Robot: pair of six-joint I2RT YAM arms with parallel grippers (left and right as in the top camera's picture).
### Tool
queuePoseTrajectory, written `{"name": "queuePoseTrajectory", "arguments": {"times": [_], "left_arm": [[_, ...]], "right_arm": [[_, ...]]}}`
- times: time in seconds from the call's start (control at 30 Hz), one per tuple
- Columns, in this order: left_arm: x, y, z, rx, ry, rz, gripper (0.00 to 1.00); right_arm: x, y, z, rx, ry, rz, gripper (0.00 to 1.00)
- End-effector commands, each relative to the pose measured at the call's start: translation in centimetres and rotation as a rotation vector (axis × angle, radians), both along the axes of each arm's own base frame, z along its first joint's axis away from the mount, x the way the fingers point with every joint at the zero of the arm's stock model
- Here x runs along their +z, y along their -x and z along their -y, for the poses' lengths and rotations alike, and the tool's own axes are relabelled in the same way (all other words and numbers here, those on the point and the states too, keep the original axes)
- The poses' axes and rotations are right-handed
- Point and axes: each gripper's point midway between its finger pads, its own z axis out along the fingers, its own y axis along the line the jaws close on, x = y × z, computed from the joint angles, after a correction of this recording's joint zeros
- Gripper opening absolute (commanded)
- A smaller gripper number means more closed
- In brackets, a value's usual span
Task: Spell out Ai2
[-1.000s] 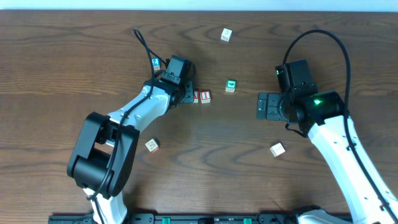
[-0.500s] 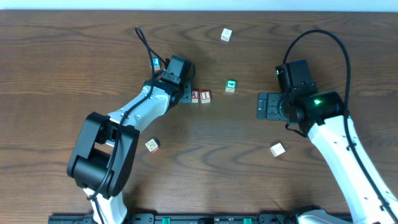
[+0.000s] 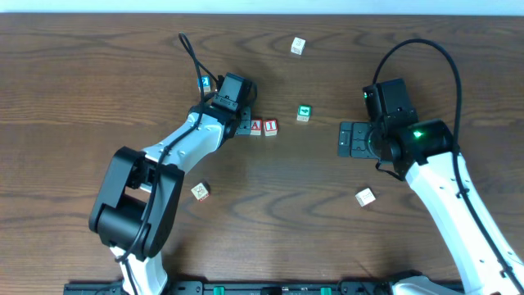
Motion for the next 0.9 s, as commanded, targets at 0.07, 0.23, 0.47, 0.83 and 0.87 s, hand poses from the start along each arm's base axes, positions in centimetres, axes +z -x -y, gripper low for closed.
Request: {"name": "queuePoseTrajectory", "arguments": {"times": [0.07, 0.23, 0.47, 0.83, 0.87], "left_arm": [[-1.4, -0.1, -0.4, -0.005, -0.035, -0.012, 0.47], [-1.4, -0.2, -0.3, -0.006, -0.029, -0.009, 0.47], [-1.5, 0.3, 1.0, -0.045, 0.04, -0.038, 0.47], [-1.5, 0.5, 1.4, -0.056, 0.059, -0.047, 0.5], [-1.5, 0.5, 1.5, -0.056, 0.06, -0.046, 0.5]], "right_arm": [[-0.2, 0.0, 0.3, -0.017, 0.007, -0.005, 0.99], [-0.2, 0.0, 0.3, -0.017, 0.006, -0.004, 0.99], [-0.2, 0.0, 0.3, -0.017, 0.007, -0.005, 0.99], [-0.2, 0.0, 0.3, -0.017, 0.007, -0.005, 0.99], [-0.2, 0.0, 0.3, -0.017, 0.007, -0.005, 0.99]]}}
